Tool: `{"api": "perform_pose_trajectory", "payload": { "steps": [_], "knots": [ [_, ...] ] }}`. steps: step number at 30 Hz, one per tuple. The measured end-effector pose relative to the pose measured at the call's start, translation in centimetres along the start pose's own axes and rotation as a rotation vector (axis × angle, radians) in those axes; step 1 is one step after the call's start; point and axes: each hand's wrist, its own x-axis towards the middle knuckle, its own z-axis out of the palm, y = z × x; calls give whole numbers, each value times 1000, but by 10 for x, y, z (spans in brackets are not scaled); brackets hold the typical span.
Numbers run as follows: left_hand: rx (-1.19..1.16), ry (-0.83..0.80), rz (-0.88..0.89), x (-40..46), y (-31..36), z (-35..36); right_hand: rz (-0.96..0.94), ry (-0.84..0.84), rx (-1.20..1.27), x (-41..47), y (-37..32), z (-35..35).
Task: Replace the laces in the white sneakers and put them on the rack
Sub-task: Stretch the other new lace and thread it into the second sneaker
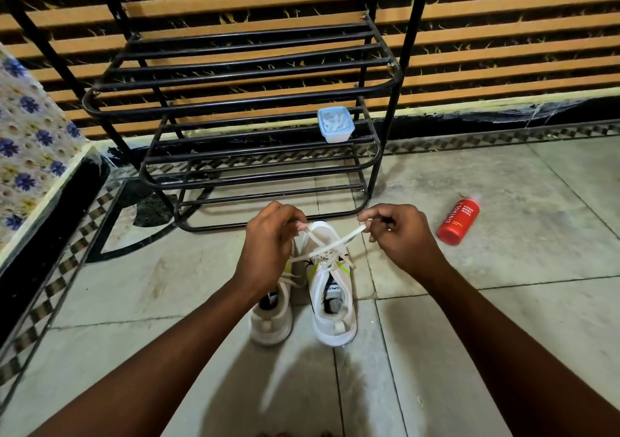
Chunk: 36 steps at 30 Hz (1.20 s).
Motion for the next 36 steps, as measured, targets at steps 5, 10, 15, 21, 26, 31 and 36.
{"api": "perform_pose_trajectory", "payload": {
  "steps": [5,10,15,21,26,31,36],
  "knots": [
    [-28,-2,-34,8,1,1,12,-18,-15,1,3,-11],
    [-57,-20,-146,11,8,7,63,-80,43,3,4,-14],
    [-268,-32,-345,14,15,9,127,-113,125,3,6,-20],
    [-586,-41,-627,22,25,18,112,-260,264,-1,-18,-23],
    [-712,-107,-675,26,37,28,-69,-430,184,-5,-51,-7],
    [-634,-245,-610,21,35,31,-372,-204,-66,-2,-56,10],
    [-715,-325,-658,17,40,24,-347,-11,-57,-4,-44,18]
  ]
}}
